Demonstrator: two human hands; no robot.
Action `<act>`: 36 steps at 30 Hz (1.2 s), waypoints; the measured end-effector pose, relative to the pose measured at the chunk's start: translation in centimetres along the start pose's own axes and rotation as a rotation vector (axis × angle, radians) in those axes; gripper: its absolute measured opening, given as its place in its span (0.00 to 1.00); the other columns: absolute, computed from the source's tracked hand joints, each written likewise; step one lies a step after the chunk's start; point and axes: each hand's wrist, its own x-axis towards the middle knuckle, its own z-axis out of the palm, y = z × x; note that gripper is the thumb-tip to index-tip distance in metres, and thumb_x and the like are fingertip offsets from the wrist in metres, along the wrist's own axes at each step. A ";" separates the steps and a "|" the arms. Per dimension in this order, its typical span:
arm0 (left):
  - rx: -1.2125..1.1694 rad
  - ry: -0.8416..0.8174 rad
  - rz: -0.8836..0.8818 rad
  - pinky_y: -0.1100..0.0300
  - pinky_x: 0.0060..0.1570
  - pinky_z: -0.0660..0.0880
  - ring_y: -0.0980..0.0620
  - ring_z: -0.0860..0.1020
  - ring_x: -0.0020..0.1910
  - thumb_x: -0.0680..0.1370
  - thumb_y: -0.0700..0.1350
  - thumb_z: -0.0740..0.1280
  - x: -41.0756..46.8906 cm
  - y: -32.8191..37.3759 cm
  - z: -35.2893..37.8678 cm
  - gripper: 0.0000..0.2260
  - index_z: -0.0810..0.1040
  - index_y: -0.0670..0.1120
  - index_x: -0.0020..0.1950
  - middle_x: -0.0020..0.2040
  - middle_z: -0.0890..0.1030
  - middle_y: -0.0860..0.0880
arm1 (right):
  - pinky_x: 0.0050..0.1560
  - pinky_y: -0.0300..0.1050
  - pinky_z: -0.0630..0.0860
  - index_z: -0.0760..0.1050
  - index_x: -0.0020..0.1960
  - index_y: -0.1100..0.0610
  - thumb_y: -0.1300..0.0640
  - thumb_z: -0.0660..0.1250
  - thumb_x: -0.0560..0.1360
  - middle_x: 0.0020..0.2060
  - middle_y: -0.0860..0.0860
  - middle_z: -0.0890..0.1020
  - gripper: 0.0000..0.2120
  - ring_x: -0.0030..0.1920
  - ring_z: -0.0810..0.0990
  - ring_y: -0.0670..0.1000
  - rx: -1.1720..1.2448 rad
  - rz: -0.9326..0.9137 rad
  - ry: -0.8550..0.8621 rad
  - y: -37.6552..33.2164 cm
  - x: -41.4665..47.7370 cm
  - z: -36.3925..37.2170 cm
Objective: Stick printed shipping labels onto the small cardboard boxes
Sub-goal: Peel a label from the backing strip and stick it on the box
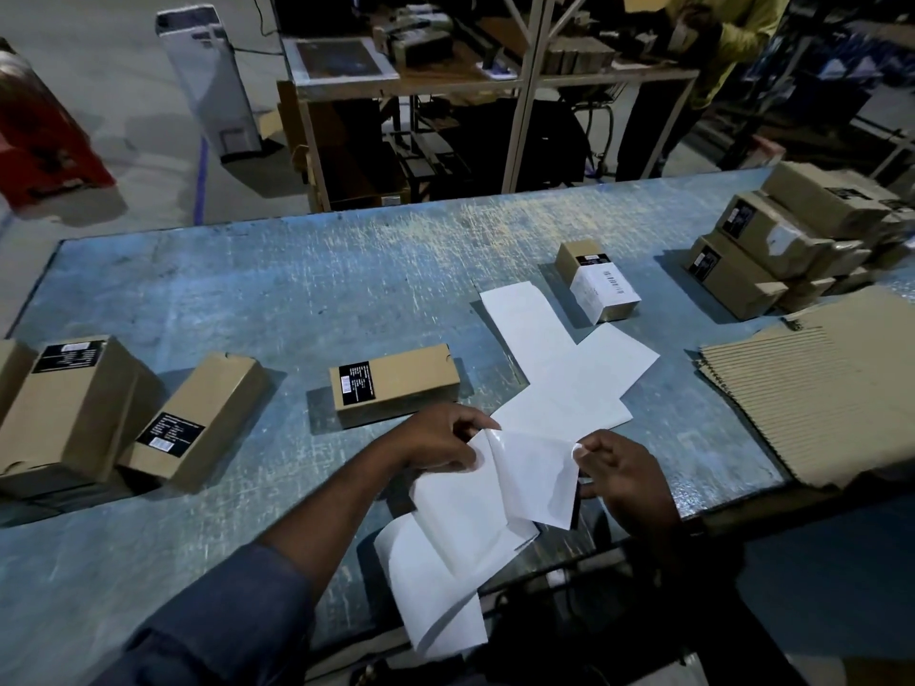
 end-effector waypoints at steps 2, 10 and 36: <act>-0.030 0.008 -0.003 0.55 0.50 0.81 0.51 0.84 0.49 0.64 0.37 0.70 0.0 -0.1 0.3 0.25 0.84 0.49 0.61 0.53 0.86 0.50 | 0.40 0.67 0.83 0.78 0.38 0.51 0.50 0.68 0.72 0.35 0.59 0.83 0.06 0.41 0.84 0.66 0.004 0.008 0.043 0.1 -0.4 0.1; -0.033 0.030 -0.010 0.57 0.47 0.81 0.47 0.84 0.54 0.63 0.37 0.67 -0.3 0.2 0.9 0.26 0.83 0.51 0.60 0.52 0.87 0.52 | 0.35 0.30 0.74 0.78 0.41 0.51 0.54 0.64 0.75 0.28 0.46 0.80 0.05 0.32 0.80 0.43 -0.320 -0.258 0.235 1.6 -3.7 2.3; 0.104 0.146 0.041 0.51 0.60 0.79 0.57 0.82 0.55 0.65 0.39 0.70 -0.8 0.7 2.0 0.27 0.81 0.54 0.64 0.58 0.84 0.55 | 0.30 0.35 0.77 0.76 0.39 0.55 0.56 0.62 0.71 0.32 0.60 0.80 0.06 0.31 0.81 0.41 -0.041 -0.083 0.712 -2.7 -3.7 -6.1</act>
